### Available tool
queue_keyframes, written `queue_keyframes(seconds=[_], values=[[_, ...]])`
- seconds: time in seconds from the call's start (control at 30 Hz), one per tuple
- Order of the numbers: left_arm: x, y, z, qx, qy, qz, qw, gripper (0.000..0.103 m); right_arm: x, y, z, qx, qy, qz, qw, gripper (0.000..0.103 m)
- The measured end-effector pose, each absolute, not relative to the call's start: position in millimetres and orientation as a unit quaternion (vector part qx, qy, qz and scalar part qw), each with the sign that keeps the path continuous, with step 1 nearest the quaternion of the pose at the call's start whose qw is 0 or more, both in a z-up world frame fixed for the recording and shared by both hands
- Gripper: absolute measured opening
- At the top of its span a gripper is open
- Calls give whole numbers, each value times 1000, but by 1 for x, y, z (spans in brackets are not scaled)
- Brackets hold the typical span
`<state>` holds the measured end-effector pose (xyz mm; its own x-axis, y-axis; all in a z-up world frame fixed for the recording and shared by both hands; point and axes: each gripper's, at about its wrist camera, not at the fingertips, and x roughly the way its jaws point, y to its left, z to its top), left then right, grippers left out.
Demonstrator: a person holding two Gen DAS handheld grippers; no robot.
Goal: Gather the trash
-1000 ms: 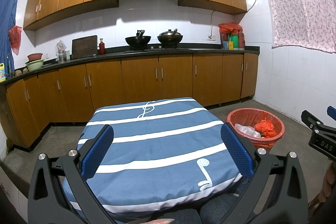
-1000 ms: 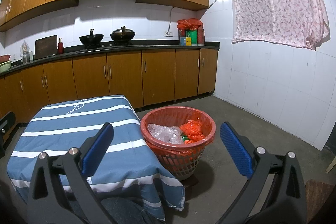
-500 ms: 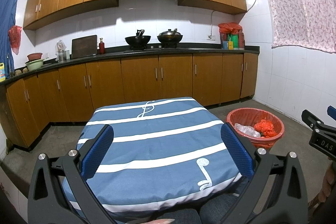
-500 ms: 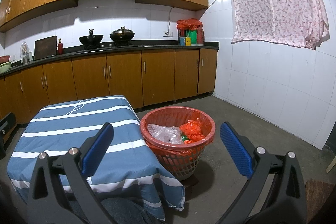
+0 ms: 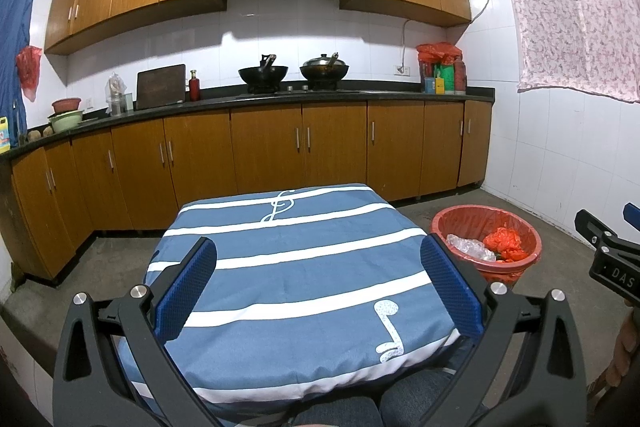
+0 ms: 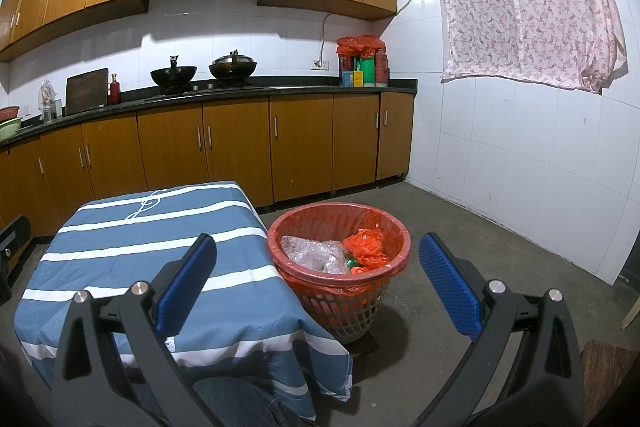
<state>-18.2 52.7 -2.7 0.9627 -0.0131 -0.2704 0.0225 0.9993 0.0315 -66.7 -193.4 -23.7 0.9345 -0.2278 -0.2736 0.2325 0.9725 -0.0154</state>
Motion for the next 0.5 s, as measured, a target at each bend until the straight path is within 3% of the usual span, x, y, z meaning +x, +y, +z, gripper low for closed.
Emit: queue_keyframes(seconds=[0.5], values=[[-19, 53, -5, 10, 142, -9, 990, 101, -67, -194, -22, 10, 138, -117, 983, 99]])
